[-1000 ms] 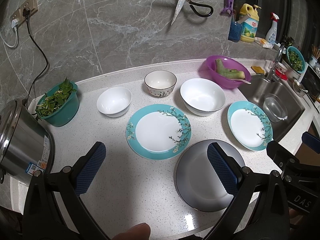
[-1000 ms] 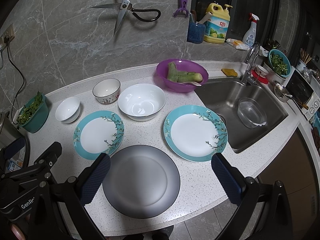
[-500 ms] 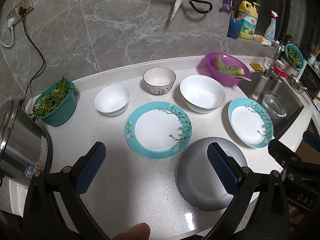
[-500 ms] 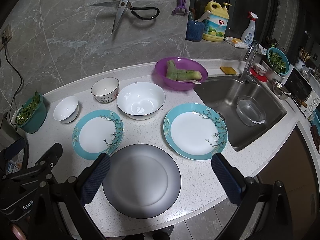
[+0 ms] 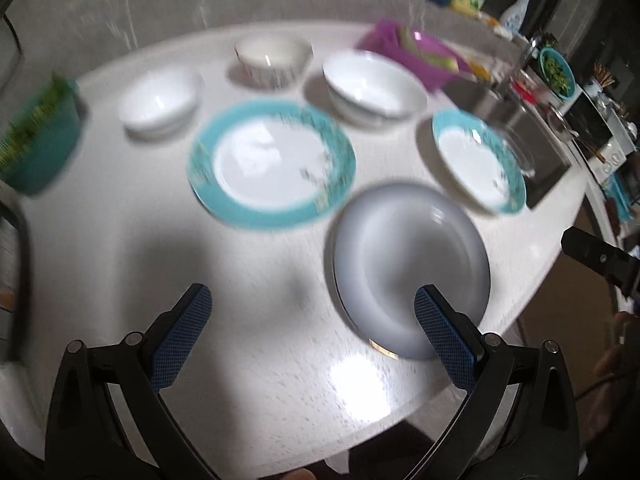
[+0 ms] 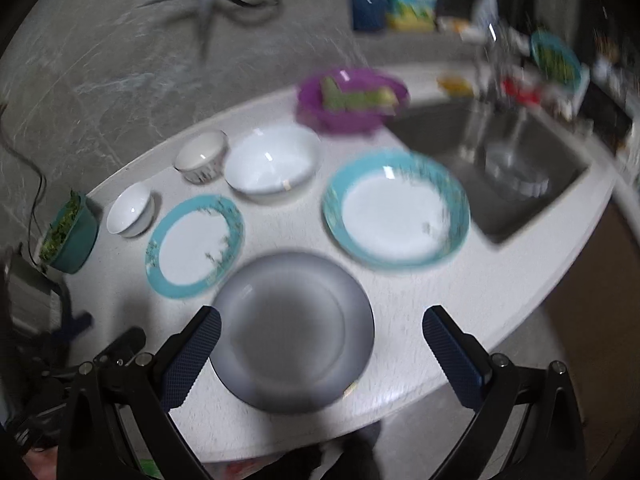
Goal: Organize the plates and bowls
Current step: 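Close the left gripper on the dark grey plate rim while the right gripper grips it too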
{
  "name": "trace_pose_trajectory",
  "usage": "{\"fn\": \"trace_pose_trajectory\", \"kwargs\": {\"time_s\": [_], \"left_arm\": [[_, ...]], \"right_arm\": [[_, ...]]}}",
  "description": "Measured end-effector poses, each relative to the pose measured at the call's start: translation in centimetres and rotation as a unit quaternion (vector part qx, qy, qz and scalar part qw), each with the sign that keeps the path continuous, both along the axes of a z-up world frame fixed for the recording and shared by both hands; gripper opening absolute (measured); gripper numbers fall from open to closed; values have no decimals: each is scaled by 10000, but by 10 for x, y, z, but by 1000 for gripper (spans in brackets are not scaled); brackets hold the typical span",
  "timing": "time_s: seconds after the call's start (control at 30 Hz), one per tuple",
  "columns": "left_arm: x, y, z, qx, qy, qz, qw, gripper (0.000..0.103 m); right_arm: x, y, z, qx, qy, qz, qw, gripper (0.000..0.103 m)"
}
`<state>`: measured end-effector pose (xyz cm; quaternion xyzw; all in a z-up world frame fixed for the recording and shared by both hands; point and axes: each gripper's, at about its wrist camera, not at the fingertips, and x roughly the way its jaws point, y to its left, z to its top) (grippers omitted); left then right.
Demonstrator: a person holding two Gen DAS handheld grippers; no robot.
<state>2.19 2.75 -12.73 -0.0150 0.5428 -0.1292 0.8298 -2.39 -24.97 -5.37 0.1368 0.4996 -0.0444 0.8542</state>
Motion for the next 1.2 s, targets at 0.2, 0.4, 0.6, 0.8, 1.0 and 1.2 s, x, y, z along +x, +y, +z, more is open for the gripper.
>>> {"fn": "trace_pose_trajectory", "kwargs": {"time_s": [0.2,0.4,0.6,0.8,1.0,1.2], "left_arm": [[8,-14,-57,-140,446,-151,9988,101],[27,-29,-90,-693,821,-89,9942,78],[34,-36,-100,-789,893,30,9929,55],[43,-57,-102,-294,816,-155,9961,56],[52,-61,-102,-374,825,-159,9958,56],[56,-49,-99,-672,1109,-390,9908,55]], "right_arm": [[-1,-66,-74,1526,445,-290,9869,102],[23,-91,-125,2676,552,343,9613,81],[46,-98,-147,3380,697,1008,9331,68],[64,-90,-157,3844,947,1586,9045,68],[77,-82,-155,3817,1002,1766,9017,68],[74,-81,-154,3664,1092,1743,9074,68]]}}
